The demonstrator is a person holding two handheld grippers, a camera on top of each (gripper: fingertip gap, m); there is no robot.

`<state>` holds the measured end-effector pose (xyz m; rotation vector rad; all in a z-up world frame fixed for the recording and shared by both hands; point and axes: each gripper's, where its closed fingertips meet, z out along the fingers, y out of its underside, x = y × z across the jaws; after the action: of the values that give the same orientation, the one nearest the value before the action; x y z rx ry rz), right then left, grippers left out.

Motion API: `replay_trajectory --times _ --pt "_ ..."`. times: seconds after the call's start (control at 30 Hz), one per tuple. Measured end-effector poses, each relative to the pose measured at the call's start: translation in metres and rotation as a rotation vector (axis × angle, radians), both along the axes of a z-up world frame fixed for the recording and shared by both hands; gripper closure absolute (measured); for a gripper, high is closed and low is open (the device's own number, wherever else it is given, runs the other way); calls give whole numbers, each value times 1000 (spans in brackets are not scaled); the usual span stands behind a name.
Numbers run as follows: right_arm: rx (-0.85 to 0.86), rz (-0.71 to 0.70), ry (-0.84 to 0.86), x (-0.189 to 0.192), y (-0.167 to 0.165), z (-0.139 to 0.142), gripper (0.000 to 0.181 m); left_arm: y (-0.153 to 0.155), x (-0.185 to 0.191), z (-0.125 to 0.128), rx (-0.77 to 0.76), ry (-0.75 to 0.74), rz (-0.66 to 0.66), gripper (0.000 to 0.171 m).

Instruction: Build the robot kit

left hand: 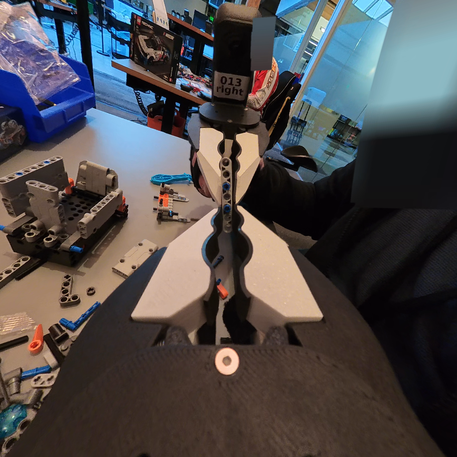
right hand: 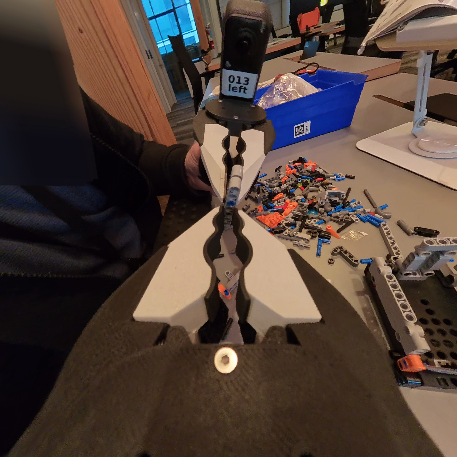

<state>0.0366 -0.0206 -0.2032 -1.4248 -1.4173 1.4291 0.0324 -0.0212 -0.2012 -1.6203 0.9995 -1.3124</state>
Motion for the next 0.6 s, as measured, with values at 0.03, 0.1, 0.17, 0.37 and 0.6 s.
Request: replay_trajectory --times 0.03,0.1,0.17,0.37,0.6 --pt "-12 -2 -6 0 1 -2 177 1 0 -1 0 4 -1 167" --pt "-2 -13 -35 -1 3 -7 176 3 0 -9 -35 32 -25 167" --pt "-24 9 -31 -2 1 -6 176 2 1 -3 -72 -11 -50 162" --pt "-17 -6 -48 -5 2 -7 176 3 3 -4 -15 25 -16 166" --pt "-14 -48 15 -4 8 6 176 4 7 -10 -18 43 -9 166"
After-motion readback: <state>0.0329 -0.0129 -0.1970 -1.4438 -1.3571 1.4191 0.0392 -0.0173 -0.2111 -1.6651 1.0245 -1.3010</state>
